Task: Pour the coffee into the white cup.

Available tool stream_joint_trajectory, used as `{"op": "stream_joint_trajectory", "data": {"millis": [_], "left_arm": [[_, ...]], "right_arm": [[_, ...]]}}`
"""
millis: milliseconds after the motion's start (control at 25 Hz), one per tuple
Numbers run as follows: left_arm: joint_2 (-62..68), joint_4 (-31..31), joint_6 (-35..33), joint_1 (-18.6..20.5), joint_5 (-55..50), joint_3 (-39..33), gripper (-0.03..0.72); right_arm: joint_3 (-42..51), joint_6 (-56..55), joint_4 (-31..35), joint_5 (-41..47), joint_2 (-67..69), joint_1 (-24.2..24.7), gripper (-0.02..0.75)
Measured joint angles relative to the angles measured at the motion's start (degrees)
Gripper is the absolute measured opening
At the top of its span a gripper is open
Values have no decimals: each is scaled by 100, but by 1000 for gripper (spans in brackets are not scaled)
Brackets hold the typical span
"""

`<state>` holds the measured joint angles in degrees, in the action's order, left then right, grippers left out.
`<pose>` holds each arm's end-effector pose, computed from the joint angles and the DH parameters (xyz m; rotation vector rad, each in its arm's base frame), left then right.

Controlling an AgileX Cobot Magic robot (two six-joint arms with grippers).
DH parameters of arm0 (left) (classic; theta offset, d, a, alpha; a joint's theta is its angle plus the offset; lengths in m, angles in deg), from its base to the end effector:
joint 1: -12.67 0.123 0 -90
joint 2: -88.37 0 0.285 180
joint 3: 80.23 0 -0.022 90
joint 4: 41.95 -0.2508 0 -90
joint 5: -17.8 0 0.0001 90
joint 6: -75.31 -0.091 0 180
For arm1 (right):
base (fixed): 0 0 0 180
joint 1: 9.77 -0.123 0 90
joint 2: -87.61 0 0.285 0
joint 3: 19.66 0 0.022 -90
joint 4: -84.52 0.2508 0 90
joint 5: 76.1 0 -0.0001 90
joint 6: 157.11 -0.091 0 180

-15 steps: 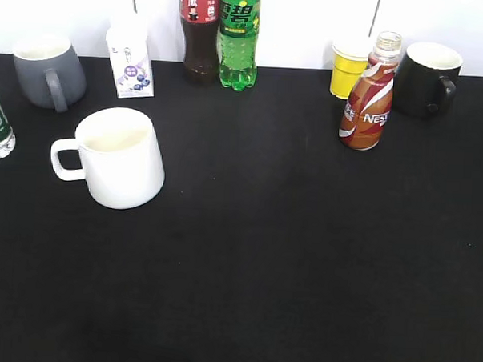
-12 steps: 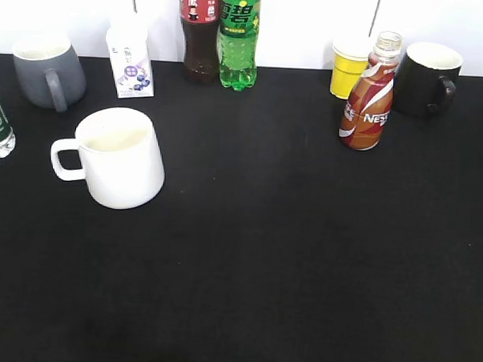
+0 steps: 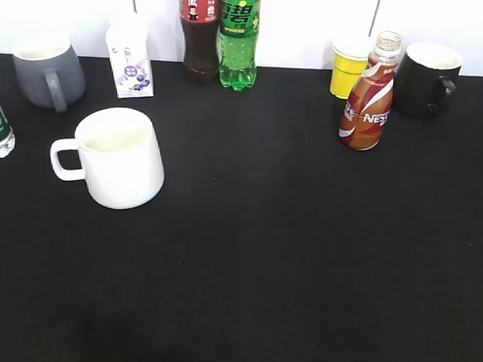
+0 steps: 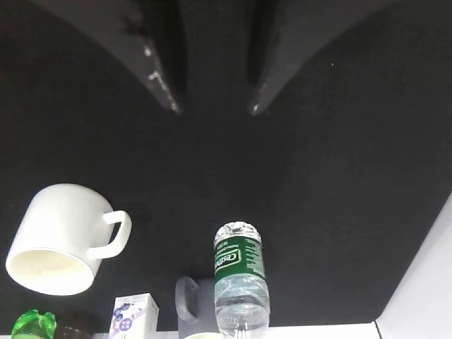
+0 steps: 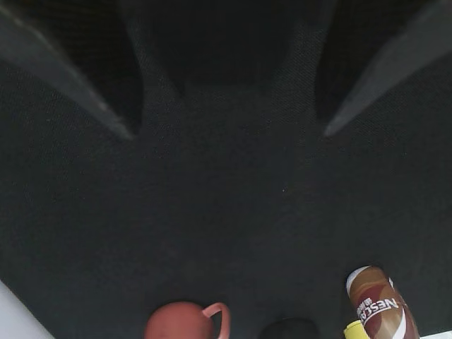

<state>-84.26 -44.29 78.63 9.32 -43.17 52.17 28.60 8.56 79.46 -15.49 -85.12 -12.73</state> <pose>-0.0080 0.0037 0.2817 -0.0020 2.0230 -0.0250 -0.0066 -0.0073 0.2792 0.2052 2.0145 0.0856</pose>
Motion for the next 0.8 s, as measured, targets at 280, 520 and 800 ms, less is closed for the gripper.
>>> {"op": "stream_joint_trajectory", "data": {"millis": [280,520,800], "left_arm": [[1725,667,-257,0,2022,213,279],[3604,1317,-610,0,4824,-397,312],[4663,1684,-622,-846,6857,-1451,313]], "right_arm": [[0,0,0,0,0,0,575],[0,0,0,0,0,0,575],[0,0,0,0,0,0,575]]}}
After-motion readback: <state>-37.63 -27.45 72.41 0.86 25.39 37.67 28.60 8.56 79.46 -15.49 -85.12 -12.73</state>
